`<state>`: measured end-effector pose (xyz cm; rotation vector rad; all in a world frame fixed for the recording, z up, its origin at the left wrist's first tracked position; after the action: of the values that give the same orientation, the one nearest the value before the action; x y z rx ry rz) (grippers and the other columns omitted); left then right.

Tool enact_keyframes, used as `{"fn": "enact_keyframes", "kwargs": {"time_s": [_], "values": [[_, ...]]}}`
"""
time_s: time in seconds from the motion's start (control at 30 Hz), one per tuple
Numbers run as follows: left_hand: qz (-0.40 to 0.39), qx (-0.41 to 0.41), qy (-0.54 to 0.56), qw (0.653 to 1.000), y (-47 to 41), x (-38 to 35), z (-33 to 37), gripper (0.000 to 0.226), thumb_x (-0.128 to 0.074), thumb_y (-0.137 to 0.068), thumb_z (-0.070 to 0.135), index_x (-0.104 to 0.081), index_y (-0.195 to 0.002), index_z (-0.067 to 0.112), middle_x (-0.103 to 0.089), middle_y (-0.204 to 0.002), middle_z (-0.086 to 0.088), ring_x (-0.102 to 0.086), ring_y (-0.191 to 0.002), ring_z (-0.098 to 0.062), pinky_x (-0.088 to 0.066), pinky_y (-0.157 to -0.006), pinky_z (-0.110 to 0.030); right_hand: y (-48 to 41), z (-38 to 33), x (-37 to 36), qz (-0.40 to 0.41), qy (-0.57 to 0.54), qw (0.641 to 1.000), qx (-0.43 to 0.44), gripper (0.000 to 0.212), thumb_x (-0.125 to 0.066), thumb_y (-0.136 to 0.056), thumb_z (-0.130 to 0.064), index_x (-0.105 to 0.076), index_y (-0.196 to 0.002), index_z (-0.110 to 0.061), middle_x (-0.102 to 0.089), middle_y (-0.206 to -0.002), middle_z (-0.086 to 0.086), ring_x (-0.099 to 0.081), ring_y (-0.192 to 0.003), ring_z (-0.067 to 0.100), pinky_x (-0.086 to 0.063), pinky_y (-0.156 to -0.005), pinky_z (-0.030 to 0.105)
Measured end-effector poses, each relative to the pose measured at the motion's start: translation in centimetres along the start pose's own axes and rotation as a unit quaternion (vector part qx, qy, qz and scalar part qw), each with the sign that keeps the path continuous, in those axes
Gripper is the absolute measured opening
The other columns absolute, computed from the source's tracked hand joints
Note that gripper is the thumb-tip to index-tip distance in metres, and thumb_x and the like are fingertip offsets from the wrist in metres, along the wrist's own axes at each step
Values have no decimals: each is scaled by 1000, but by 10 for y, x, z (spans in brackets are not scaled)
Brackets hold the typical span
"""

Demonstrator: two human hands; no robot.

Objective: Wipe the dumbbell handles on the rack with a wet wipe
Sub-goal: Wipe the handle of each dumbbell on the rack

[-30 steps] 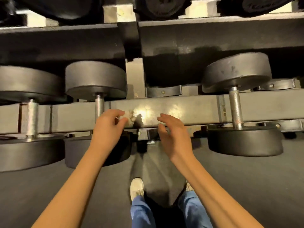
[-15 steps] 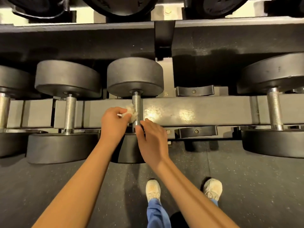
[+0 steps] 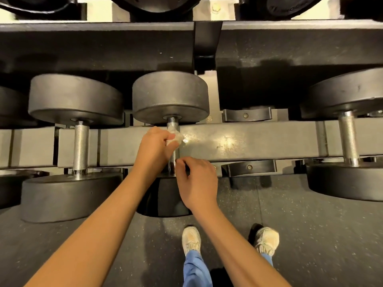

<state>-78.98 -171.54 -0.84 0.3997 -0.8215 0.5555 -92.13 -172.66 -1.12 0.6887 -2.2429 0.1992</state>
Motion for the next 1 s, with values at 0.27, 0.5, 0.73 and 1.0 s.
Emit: {"fn": "enact_keyframes", "kwargs": {"time_s": [0.27,0.5,0.73,1.0], "values": [[107,101,55,988,-33,0,-6,12,-56,-88,12,-68,-89,9,-63,-96,-8,-57,-86,-20,-43,-78,-28,1,0,-2,22,-35,999,-1,40,-35,-90,-38,-67,-76,-16,-63,-66,-2,-53,-67,19,-34,-67,28],[26,-4,-15,1000,-3,-2,-15,19,-66,-87,16,-68,-81,-2,-56,-82,-8,-44,-77,-14,-26,-63,-20,2,0,-3,37,-49,998,-13,39,-37,-88,-35,-69,-95,-15,-69,-94,0,-60,-91,20,-44,-85,34],[70,80,48,993,-27,0,-13,14,-59,-89,16,-67,-88,4,-61,-96,-8,-53,-88,-19,-37,-75,-25,3,0,-2,49,-47,997,-22,39,-38,-89,-34,-70,-92,-13,-69,-92,2,-57,-89,19,-35,-81,25],[44,7,47,998,-6,-2,-15,12,-65,-86,8,-70,-81,-2,-61,-83,-7,-54,-80,-18,-37,-70,-20,3,1,-2,55,-52,997,-19,40,-36,-88,-35,-70,-91,-13,-69,-91,1,-56,-89,16,-29,-81,19]]}}
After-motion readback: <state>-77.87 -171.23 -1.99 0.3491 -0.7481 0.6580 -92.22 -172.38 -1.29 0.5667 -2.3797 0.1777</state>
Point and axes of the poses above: each hand's wrist, its own y-axis away from the middle knuckle, its own x-axis out of the back of the hand, z = x × y, the point moved 1 cm from there along -y, towards the middle knuckle
